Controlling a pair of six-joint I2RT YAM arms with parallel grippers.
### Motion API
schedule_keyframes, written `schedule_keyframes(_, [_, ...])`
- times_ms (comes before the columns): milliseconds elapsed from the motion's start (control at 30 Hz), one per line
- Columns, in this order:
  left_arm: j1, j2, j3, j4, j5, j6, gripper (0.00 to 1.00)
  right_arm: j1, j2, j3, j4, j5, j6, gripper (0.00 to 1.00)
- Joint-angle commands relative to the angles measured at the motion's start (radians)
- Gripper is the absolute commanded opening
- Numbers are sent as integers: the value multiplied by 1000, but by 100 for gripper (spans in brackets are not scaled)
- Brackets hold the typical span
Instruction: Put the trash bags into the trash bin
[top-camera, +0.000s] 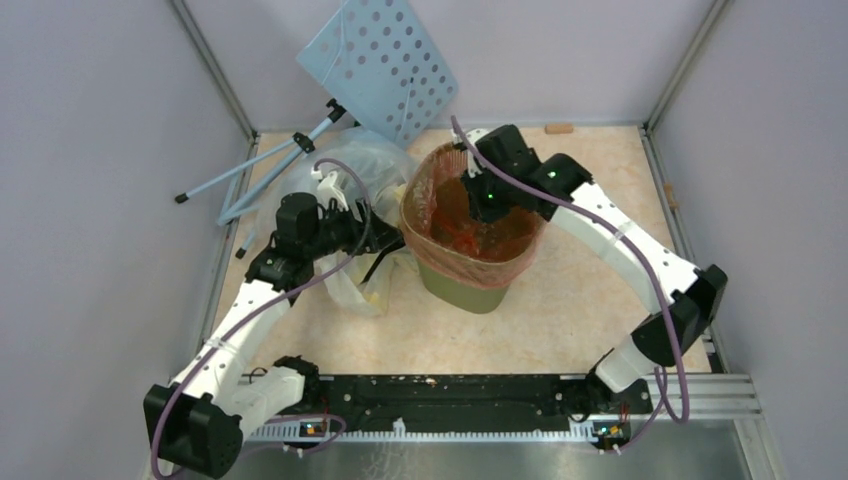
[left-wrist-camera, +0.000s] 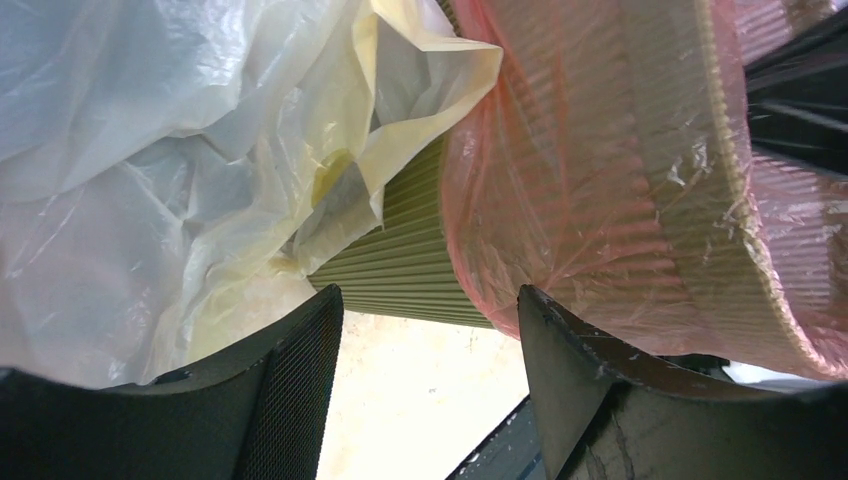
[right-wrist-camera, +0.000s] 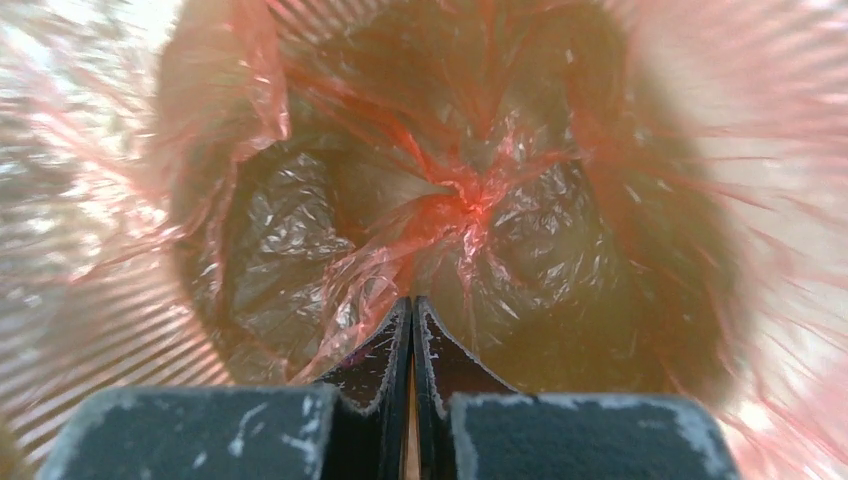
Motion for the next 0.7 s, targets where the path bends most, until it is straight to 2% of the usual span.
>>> schedule_keyframes(0, [6, 25, 26, 114, 108, 19, 69, 18, 68, 51, -87, 46, -25, 0])
schedule_keyframes(433, [4, 131, 27, 164, 173, -17, 67, 21, 127, -171, 11, 10, 28, 0])
schedule_keyframes(667, [4, 137, 17, 178, 179, -26, 67, 10, 177, -211, 39, 1, 30, 0])
